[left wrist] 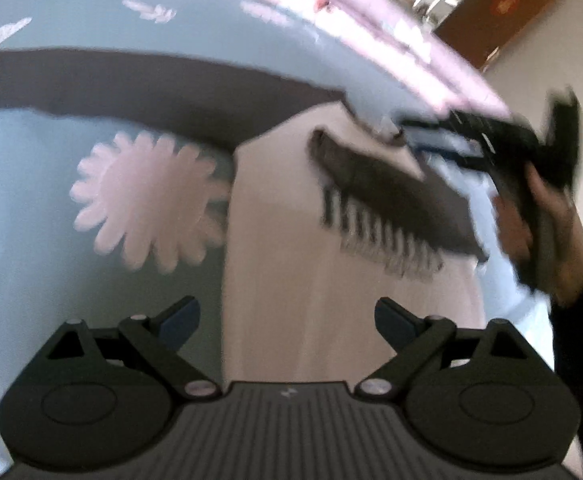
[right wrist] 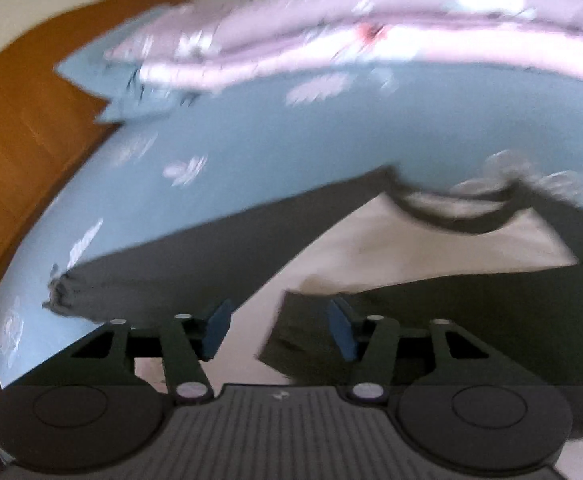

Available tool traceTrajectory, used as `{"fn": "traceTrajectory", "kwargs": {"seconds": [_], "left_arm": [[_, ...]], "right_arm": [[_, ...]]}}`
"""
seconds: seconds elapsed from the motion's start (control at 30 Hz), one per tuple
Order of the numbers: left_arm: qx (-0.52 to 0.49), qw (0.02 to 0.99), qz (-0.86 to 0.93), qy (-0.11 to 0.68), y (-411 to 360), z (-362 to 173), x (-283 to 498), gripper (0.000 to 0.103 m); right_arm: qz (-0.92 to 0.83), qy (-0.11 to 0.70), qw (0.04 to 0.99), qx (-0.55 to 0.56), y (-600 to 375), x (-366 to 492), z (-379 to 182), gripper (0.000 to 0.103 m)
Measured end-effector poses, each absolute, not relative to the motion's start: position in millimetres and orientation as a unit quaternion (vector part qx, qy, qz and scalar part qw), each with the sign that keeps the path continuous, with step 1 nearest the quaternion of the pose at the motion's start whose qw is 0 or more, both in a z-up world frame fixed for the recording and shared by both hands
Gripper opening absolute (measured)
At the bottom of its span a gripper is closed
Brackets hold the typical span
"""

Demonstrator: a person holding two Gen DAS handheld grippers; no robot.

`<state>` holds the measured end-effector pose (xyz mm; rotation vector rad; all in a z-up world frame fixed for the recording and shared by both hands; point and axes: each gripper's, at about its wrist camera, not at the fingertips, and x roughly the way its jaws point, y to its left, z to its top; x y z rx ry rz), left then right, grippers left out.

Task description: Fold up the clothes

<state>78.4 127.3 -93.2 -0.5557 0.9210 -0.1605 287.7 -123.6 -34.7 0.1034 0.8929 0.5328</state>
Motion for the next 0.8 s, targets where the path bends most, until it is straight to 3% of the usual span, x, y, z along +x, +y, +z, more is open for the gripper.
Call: {"fn": "traceTrajectory", "kwargs": {"seconds": [0.23,0.37,0.43,0.6,0.77,0.8], "left_arm": [[-0.314,0.870,-0.082,0.372,92,-82,160,0.092],[-0.400,0.843,-0.044,0.357,81,-111,211,0.090],[-0.433,0.825,-0.027,0.362,78,-128,228,0.083],[-0.471,0.810,-0.011,0.349,71,-151,248,0.078],[-0.452,0.811,-0.014,0.371,63,-161,267,0.062],[-0.450,0.810,-0.016,0.375,62,-161,270,0.052]], "right_arm": [[0.158,0.418,0.893,0.055,-237,241,-41,0.061],[0.124,0.429,0.887,0.118,-283,213,-64,0.061],[0.117,0.429,0.885,0.136,-294,203,-70,0.061],[0.106,0.423,0.885,0.164,-313,179,-80,0.061],[0.101,0.419,0.885,0.176,-320,171,-88,0.061],[0.102,0.419,0.885,0.175,-320,172,-89,0.061]]}}
